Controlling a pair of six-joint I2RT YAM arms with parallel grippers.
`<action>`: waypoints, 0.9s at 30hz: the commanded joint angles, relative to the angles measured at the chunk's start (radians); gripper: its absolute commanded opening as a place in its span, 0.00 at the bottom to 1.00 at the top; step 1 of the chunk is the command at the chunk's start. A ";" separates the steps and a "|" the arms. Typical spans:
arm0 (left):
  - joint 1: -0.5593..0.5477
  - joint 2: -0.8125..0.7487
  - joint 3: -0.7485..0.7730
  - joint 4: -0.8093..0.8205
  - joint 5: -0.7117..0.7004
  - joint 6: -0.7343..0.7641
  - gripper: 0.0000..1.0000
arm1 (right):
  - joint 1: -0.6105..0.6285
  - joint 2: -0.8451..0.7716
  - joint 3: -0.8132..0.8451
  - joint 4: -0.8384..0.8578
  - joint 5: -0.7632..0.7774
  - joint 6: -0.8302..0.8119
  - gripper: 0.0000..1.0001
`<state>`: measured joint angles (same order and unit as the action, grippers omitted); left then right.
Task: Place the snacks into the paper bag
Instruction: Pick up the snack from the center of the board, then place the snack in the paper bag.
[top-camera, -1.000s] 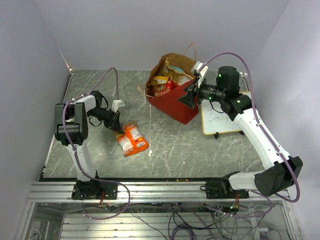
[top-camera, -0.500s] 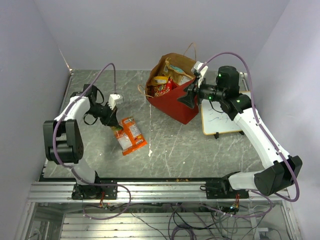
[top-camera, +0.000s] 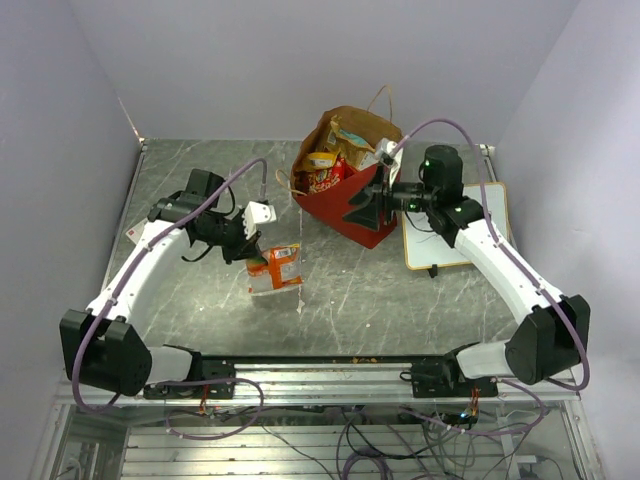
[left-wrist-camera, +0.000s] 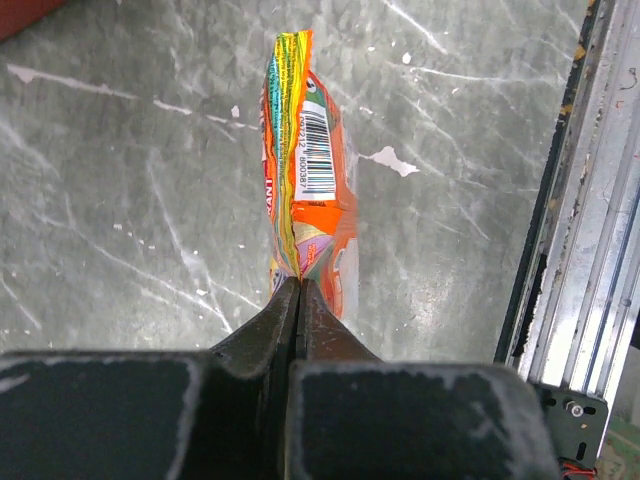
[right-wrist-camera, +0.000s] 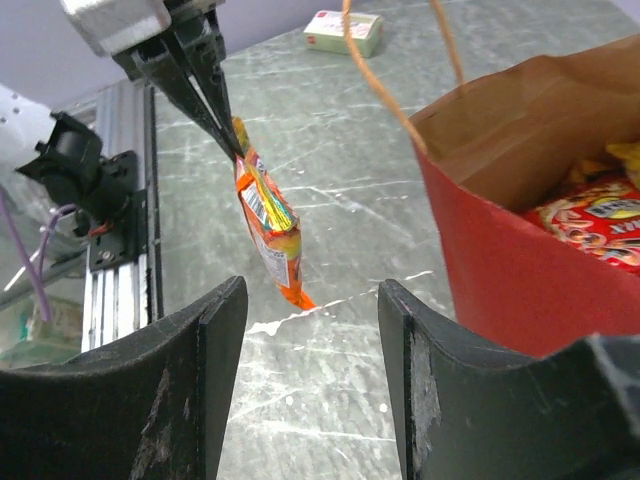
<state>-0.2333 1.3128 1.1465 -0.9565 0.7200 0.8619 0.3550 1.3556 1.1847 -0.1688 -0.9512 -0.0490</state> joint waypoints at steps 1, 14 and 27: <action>-0.037 -0.028 0.017 0.015 0.061 0.029 0.07 | 0.026 0.026 -0.074 0.147 -0.135 0.020 0.54; -0.140 -0.047 0.110 0.072 0.097 -0.058 0.07 | 0.209 0.101 -0.147 0.089 -0.053 -0.200 0.60; -0.161 -0.092 0.139 0.265 0.224 -0.292 0.07 | 0.196 0.048 -0.302 0.291 -0.007 -0.072 0.68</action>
<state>-0.3840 1.2507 1.2285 -0.8104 0.8349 0.6670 0.5655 1.4464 0.9257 -0.0071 -0.9844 -0.1925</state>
